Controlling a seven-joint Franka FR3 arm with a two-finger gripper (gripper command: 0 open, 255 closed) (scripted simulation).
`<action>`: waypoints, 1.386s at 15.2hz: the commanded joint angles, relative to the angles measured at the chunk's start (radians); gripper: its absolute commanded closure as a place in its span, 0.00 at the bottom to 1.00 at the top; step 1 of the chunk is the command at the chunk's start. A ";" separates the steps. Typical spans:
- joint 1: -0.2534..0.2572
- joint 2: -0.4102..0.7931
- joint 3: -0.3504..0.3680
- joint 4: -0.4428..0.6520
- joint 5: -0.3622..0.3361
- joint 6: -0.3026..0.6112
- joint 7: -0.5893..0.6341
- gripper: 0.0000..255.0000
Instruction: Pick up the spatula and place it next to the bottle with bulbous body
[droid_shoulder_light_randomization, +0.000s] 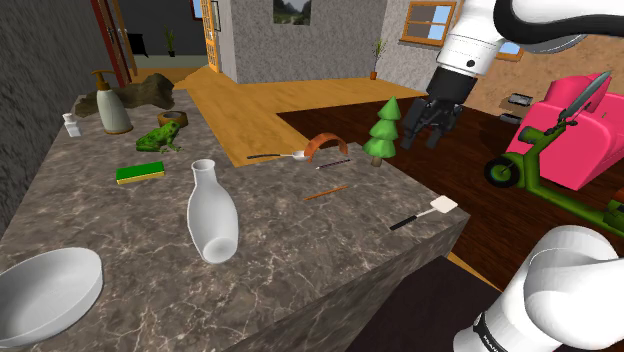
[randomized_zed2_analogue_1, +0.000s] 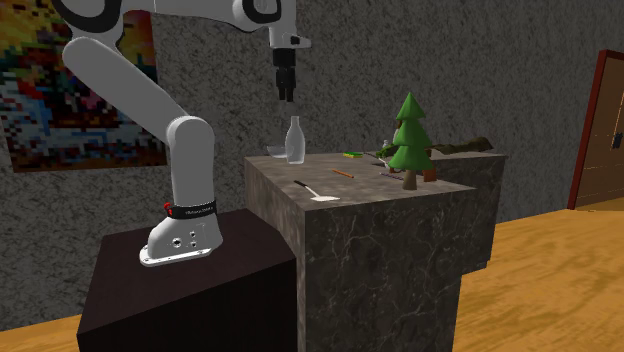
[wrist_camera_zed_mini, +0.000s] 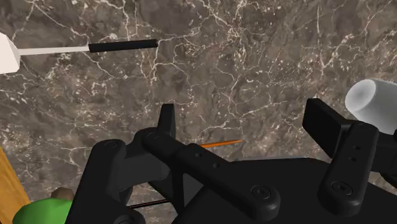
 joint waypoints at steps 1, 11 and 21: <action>0.000 0.000 0.000 0.000 0.000 0.000 0.000 0.00; 0.114 -0.171 -0.264 -0.292 -0.244 0.087 -0.673 0.00; 0.224 -0.085 -0.639 -0.376 -0.580 0.282 -1.361 0.00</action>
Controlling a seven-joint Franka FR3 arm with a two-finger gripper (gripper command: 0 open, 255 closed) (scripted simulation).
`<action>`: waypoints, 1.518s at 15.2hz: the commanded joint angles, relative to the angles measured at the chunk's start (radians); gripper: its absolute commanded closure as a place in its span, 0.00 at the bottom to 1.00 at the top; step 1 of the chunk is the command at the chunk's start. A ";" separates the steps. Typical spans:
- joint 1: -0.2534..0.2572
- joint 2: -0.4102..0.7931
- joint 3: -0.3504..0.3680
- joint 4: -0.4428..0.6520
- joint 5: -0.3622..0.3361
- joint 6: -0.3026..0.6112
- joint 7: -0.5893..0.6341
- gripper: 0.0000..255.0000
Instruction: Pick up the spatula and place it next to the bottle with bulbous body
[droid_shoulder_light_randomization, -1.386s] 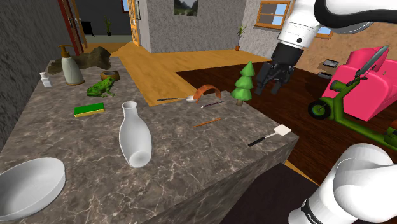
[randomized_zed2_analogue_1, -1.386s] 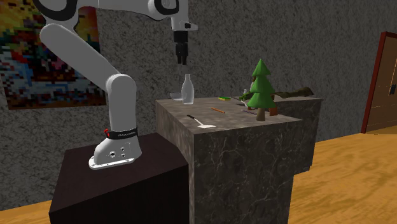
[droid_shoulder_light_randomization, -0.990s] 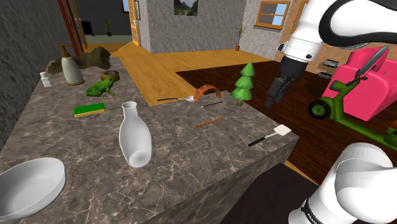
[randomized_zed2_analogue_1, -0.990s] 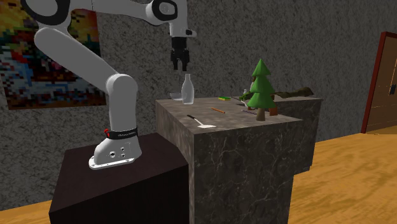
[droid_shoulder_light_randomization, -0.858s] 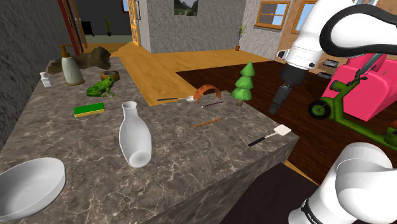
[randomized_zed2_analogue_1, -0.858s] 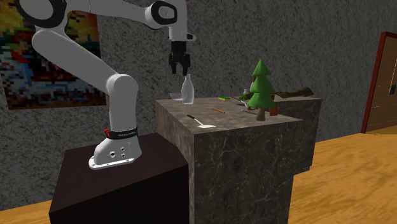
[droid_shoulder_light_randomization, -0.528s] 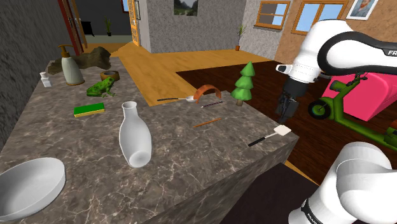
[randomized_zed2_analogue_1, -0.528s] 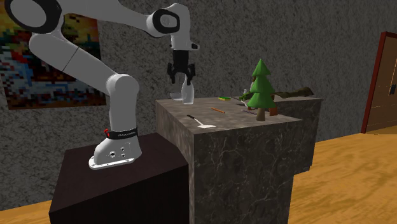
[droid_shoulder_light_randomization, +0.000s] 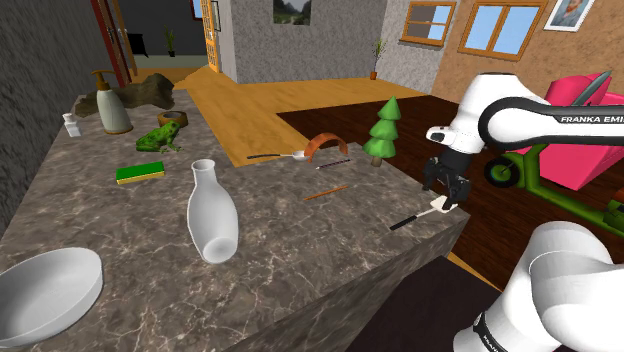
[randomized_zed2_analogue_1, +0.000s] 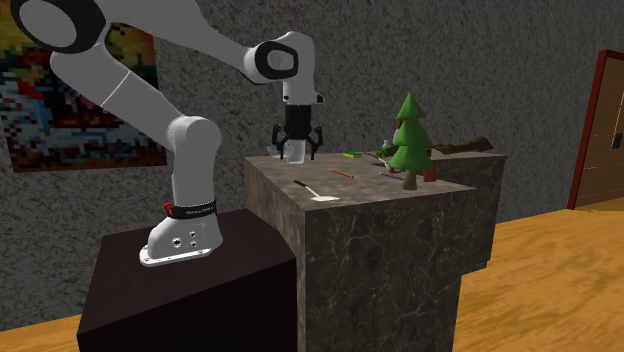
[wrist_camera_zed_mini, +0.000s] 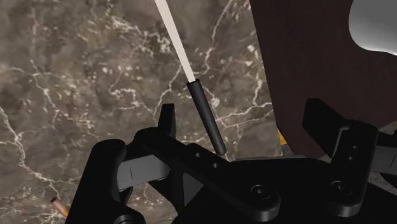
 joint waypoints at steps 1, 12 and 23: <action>0.040 0.049 -0.086 0.010 -0.065 0.055 -0.146 0.00; 0.128 0.191 -0.280 -0.025 -0.180 0.263 -0.309 0.00; 0.128 0.191 -0.280 -0.025 -0.180 0.263 -0.309 1.00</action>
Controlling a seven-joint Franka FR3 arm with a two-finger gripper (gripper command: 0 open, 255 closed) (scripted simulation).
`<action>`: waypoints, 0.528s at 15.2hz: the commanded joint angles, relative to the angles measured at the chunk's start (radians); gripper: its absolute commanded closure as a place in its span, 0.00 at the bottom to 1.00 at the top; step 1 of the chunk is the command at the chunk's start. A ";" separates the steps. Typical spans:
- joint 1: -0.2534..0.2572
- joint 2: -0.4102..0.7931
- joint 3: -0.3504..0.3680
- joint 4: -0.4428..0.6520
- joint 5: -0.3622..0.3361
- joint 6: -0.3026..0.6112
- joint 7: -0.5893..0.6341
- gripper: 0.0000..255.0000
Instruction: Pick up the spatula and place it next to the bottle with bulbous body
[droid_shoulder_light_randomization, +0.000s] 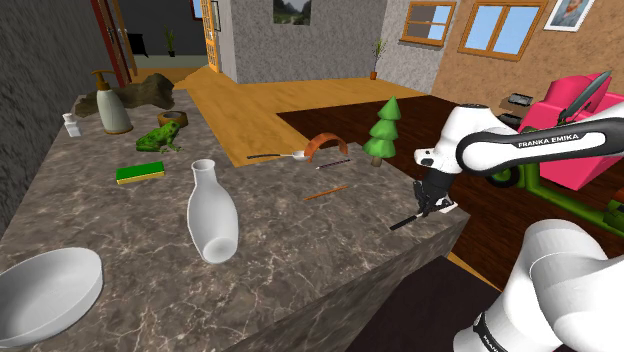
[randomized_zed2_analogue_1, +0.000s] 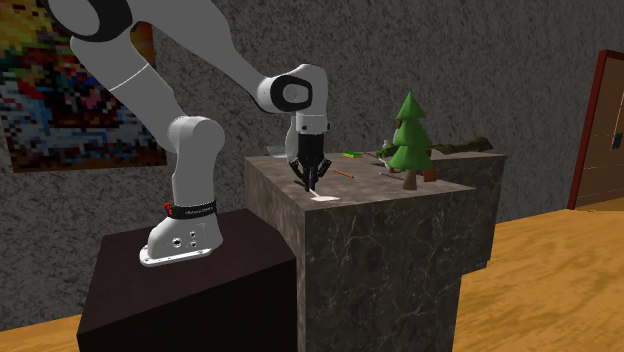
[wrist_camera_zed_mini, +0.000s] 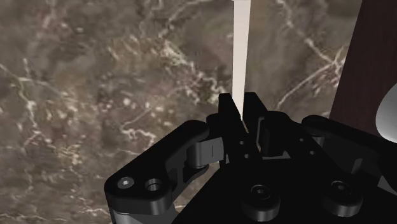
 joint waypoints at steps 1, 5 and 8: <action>0.000 0.000 0.000 0.000 0.000 0.000 0.000 1.00; 0.000 0.000 0.000 0.000 0.000 0.000 0.000 1.00; -0.006 -0.021 0.023 0.013 0.012 -0.036 0.000 1.00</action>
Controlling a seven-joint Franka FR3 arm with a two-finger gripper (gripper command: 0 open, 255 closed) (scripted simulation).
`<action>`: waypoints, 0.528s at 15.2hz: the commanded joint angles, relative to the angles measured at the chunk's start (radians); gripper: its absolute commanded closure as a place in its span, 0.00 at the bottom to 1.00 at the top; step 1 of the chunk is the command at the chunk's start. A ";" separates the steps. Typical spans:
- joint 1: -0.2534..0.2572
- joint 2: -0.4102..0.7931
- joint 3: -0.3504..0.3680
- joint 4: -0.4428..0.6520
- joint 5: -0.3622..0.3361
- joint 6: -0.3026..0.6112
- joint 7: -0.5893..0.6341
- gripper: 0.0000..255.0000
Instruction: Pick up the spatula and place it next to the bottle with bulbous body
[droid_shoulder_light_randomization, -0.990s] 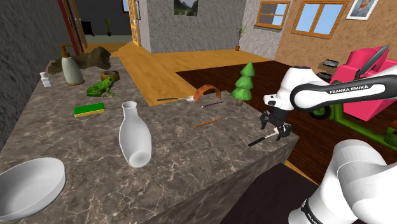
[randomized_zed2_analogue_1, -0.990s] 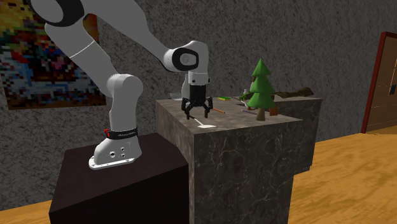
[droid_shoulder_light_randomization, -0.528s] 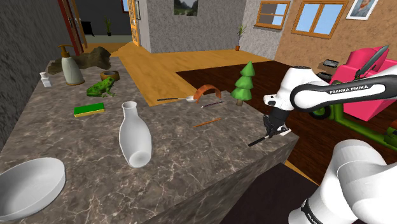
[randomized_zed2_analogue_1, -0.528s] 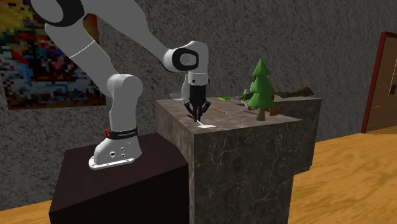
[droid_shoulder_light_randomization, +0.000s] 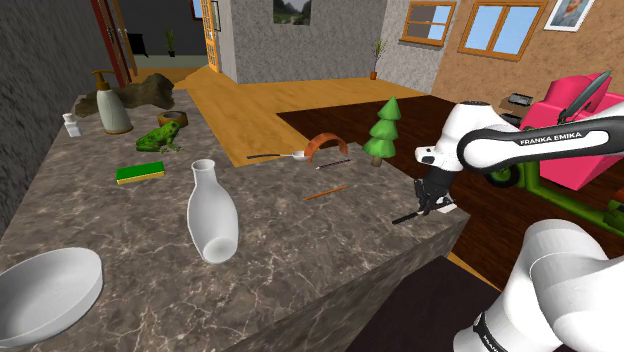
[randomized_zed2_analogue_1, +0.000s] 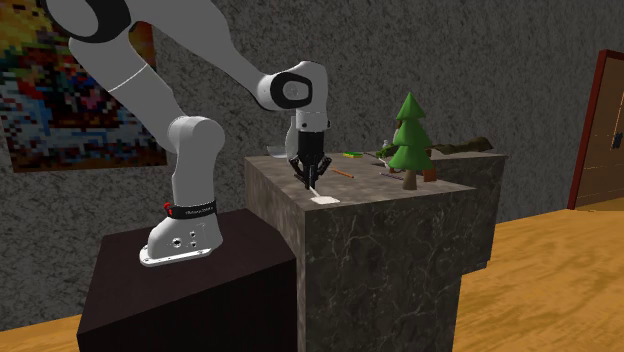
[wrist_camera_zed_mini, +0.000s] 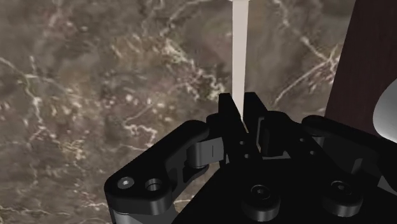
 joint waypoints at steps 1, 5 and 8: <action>-0.005 -0.017 0.020 0.010 0.010 -0.030 0.001 1.00; -0.012 -0.052 0.063 0.040 0.035 -0.096 0.000 1.00; -0.015 -0.074 0.092 0.064 0.054 -0.144 0.000 1.00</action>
